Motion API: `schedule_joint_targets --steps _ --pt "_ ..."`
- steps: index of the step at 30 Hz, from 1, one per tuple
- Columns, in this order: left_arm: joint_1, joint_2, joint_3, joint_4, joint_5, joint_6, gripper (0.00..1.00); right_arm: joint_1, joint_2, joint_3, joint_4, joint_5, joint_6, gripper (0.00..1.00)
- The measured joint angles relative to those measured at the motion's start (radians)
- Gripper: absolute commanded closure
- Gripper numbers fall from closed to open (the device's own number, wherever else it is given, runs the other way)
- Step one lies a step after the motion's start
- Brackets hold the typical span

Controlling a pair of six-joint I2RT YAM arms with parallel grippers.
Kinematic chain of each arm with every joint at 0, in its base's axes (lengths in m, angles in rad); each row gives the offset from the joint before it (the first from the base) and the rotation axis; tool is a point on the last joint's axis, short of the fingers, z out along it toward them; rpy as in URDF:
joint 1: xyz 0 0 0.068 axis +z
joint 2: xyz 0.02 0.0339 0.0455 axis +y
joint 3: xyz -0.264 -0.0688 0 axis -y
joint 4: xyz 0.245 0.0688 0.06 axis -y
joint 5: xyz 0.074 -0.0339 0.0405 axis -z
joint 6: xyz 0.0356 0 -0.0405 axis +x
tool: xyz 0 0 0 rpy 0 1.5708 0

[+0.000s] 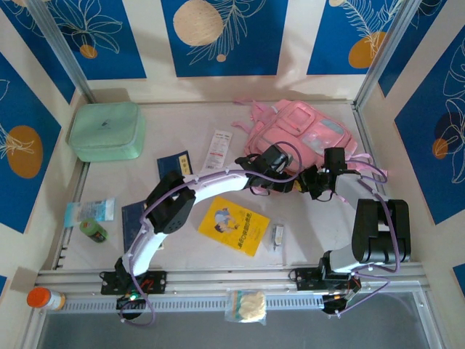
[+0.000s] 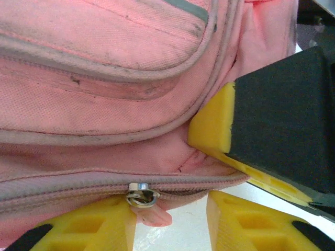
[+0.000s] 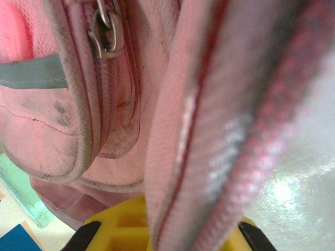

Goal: Pack books, pencil case, and school supplies into a backpack

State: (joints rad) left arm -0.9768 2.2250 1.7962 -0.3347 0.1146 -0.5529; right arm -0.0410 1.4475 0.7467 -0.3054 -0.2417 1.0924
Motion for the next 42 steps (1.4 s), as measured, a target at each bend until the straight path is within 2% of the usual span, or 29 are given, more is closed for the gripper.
schedule_joint_targets --steps 12,18,24,30,42 --pt "-0.002 0.000 0.000 0.003 -0.106 -0.089 0.85 0.011 -0.012 0.000 0.011 0.000 0.008 1.00" --pt "-0.012 -0.008 -0.013 0.005 -0.163 -0.103 0.92 -0.001 -0.019 0.000 0.006 -0.003 -0.009 1.00" --pt "-0.010 -0.101 -0.129 0.024 -0.191 -0.093 0.93 -0.062 -0.019 0.033 -0.049 -0.074 -0.076 1.00" --pt "0.031 -0.187 -0.256 0.066 -0.174 -0.085 0.94 -0.058 -0.019 0.104 -0.144 -0.088 -0.172 0.99" --pt "0.052 -0.218 -0.296 0.035 -0.193 -0.018 0.93 -0.106 0.103 0.257 -0.277 -0.107 -0.316 0.93"
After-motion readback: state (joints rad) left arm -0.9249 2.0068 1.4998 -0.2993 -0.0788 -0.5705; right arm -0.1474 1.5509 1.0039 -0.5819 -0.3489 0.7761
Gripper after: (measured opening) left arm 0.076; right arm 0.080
